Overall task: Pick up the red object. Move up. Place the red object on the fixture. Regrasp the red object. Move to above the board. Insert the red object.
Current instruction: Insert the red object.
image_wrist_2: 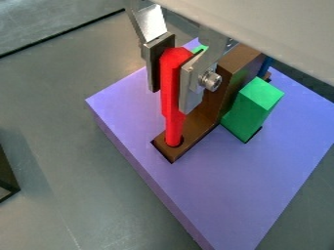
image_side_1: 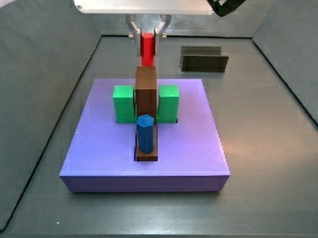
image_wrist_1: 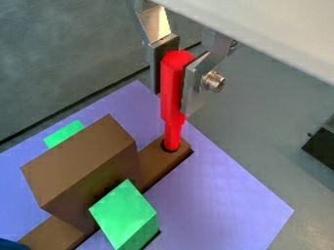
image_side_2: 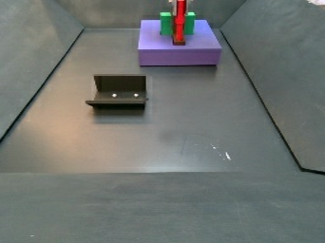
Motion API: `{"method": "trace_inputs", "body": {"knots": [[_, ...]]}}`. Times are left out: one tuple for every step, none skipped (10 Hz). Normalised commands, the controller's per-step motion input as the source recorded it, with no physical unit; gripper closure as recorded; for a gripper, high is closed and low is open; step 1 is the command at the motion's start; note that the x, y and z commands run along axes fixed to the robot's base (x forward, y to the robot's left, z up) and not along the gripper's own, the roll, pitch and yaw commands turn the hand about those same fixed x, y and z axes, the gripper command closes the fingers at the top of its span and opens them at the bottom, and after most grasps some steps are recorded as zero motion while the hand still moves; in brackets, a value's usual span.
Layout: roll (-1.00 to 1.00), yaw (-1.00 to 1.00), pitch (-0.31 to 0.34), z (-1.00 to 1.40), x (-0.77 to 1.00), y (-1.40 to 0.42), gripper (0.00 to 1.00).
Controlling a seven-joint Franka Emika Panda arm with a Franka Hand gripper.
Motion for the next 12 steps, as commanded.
{"method": "trace_inputs", "body": {"knots": [[0.01,0.03,-0.034,-0.09,0.0,-0.05,1.0],[0.01,0.03,-0.039,-0.13,0.0,0.0,1.0],[0.02,0.04,-0.041,-0.18,0.0,0.0,1.0],[0.03,0.05,-0.043,-0.19,0.1,0.04,1.0],[0.02,0.07,-0.034,-0.15,0.15,0.02,1.0],[0.02,0.09,-0.024,-0.13,0.18,0.0,1.0],[0.02,0.07,-0.029,-0.17,0.13,0.0,1.0],[0.02,0.02,-0.041,-0.22,0.0,-0.02,1.0],[0.04,0.0,-0.046,-0.29,0.0,0.0,1.0],[0.05,0.0,-0.067,-0.38,-0.09,0.0,1.0],[0.07,0.0,-0.071,-0.36,-0.07,-0.02,1.0],[0.07,0.0,-0.063,-0.33,0.0,-0.05,1.0]]}}
